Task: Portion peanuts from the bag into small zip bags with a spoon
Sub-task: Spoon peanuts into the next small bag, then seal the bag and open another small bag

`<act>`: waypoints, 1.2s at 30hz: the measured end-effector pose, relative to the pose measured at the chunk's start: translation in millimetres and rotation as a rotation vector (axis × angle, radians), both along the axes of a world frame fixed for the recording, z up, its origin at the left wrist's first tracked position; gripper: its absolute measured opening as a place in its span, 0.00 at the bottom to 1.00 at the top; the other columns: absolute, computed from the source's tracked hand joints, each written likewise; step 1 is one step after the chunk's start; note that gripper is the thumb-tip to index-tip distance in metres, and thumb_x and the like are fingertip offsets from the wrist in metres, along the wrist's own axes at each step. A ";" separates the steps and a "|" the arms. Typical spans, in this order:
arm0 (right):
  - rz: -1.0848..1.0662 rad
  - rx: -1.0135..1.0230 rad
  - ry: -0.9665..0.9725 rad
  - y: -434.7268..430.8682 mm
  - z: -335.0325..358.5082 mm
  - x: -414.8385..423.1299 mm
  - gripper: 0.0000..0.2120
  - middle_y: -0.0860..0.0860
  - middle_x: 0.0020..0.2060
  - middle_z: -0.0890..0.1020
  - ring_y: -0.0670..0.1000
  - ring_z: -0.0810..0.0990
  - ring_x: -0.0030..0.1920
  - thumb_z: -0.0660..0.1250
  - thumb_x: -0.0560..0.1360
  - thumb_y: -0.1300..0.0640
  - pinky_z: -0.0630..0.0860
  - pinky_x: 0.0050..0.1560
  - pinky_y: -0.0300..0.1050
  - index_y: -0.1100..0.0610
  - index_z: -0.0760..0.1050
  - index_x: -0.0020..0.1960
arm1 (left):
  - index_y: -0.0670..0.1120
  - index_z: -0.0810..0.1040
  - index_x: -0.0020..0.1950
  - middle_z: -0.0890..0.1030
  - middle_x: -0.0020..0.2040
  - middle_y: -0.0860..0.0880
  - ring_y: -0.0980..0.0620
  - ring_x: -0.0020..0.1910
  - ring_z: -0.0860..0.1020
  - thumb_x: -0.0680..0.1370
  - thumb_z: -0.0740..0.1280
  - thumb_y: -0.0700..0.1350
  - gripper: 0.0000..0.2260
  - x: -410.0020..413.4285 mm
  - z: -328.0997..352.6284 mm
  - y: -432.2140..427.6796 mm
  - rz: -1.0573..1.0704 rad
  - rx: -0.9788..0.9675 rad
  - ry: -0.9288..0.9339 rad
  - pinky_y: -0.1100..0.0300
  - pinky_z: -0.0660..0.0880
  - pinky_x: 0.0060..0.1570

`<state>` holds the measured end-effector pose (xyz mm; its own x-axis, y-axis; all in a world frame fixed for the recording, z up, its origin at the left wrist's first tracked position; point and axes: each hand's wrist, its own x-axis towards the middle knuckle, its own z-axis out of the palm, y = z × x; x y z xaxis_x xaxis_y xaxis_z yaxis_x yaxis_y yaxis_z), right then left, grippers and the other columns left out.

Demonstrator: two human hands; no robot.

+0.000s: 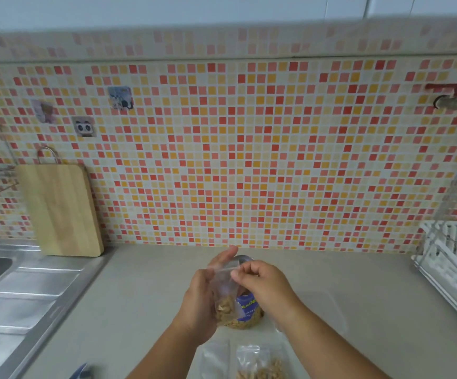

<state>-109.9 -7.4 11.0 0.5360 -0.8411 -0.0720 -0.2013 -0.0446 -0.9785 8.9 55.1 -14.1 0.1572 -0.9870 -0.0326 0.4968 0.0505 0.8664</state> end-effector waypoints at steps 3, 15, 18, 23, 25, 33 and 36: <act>-0.003 0.005 -0.024 2.3 -9.5 -0.3 0.09 0.53 0.36 0.82 0.51 0.79 0.39 0.66 0.76 0.56 0.78 0.49 0.50 0.59 0.77 0.40 | 0.49 0.76 0.65 0.80 0.61 0.39 0.39 0.61 0.77 0.79 0.44 0.44 0.24 0.3 -1.1 1.9 0.006 0.008 -0.042 0.41 0.72 0.62; 0.008 0.141 0.317 18.2 -108.7 -13.0 0.11 0.56 0.38 0.85 0.45 0.73 0.26 0.63 0.75 0.60 0.74 0.39 0.43 0.53 0.75 0.35 | 0.48 0.71 0.66 0.75 0.56 0.45 0.50 0.50 0.75 0.76 0.65 0.48 0.19 35.8 -132.3 12.5 0.144 0.684 -1.191 0.61 0.70 0.55; -0.029 0.154 0.389 18.9 -131.3 -10.1 0.11 0.52 0.38 0.85 0.44 0.73 0.25 0.63 0.75 0.59 0.73 0.37 0.41 0.52 0.74 0.34 | 0.53 0.69 0.67 0.69 0.62 0.46 0.44 0.60 0.74 0.74 0.65 0.50 0.21 36.6 -151.3 16.1 0.015 0.688 -1.435 0.59 0.68 0.63; -0.062 0.039 0.555 17.7 -155.6 -0.1 0.08 0.51 0.42 0.85 0.54 0.81 0.39 0.63 0.71 0.53 0.79 0.45 0.47 0.50 0.69 0.34 | 0.57 0.65 0.35 0.73 0.55 0.46 0.44 0.57 0.74 0.74 0.64 0.47 0.11 50.6 -152.6 16.1 -0.004 0.713 -1.399 0.60 0.70 0.56; -0.053 -0.064 0.647 17.7 -158.2 1.6 0.09 0.51 0.45 0.84 0.56 0.81 0.49 0.62 0.73 0.51 0.75 0.48 0.44 0.49 0.69 0.35 | 0.54 0.61 0.32 0.73 0.45 0.48 0.44 0.52 0.76 0.74 0.64 0.45 0.14 60.2 -150.5 16.2 0.025 0.706 -1.402 0.60 0.70 0.48; -0.007 -0.315 0.731 16.4 -150.0 -3.1 0.12 0.49 0.51 0.82 0.51 0.77 0.56 0.64 0.74 0.48 0.72 0.54 0.40 0.52 0.77 0.54 | 0.52 0.70 0.46 0.78 0.36 0.49 0.55 0.29 0.76 0.71 0.66 0.36 0.12 73.7 -111.3 28.6 0.191 0.481 -0.946 0.64 0.73 0.34; -0.025 -0.315 0.518 24.5 -128.6 0.0 0.14 0.46 0.45 0.80 0.46 0.77 0.48 0.66 0.72 0.43 0.72 0.50 0.38 0.50 0.78 0.53 | 0.54 0.72 0.51 0.80 0.36 0.50 0.53 0.34 0.77 0.68 0.67 0.39 0.15 67.8 -86.6 32.9 0.076 0.407 -0.805 0.58 0.75 0.41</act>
